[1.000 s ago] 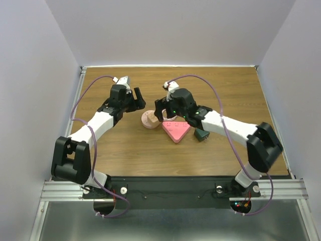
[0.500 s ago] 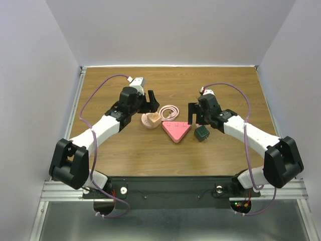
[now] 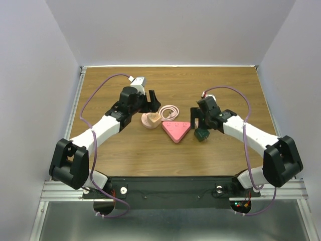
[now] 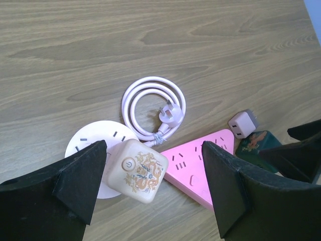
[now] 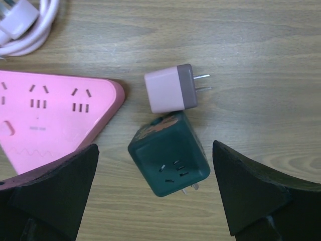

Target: Insert the plug

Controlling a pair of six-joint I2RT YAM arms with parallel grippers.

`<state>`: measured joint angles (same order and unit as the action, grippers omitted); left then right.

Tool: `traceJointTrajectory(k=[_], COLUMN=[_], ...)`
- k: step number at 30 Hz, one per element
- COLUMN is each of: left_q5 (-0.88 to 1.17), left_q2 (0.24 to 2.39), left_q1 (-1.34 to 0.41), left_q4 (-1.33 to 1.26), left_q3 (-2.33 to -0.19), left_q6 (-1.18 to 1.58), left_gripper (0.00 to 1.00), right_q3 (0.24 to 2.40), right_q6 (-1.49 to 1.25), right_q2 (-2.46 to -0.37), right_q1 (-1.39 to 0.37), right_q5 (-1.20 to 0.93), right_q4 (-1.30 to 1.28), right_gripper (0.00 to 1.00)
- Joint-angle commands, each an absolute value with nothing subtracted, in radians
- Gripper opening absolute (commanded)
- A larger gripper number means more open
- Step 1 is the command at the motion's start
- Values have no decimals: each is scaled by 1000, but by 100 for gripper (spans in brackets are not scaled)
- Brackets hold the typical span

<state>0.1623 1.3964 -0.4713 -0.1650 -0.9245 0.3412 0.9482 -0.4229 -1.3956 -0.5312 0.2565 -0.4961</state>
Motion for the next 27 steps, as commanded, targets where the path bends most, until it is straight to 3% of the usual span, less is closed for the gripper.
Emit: traceJointTrajectory(k=[1, 27], left_q5=[184, 215], left_q2=[1382, 1417], left_q1=[-480, -483], left_q4=[-212, -210], left_q3=[-919, -925], left_q6=[321, 304], left_gripper=[88, 87], right_q3=[954, 945], right_q6=[-414, -295], right_q2=[-1434, -1493], right_q1=[-520, -515], right_q5=[288, 152], right_q4=[-509, -558], right_gripper=[100, 91])
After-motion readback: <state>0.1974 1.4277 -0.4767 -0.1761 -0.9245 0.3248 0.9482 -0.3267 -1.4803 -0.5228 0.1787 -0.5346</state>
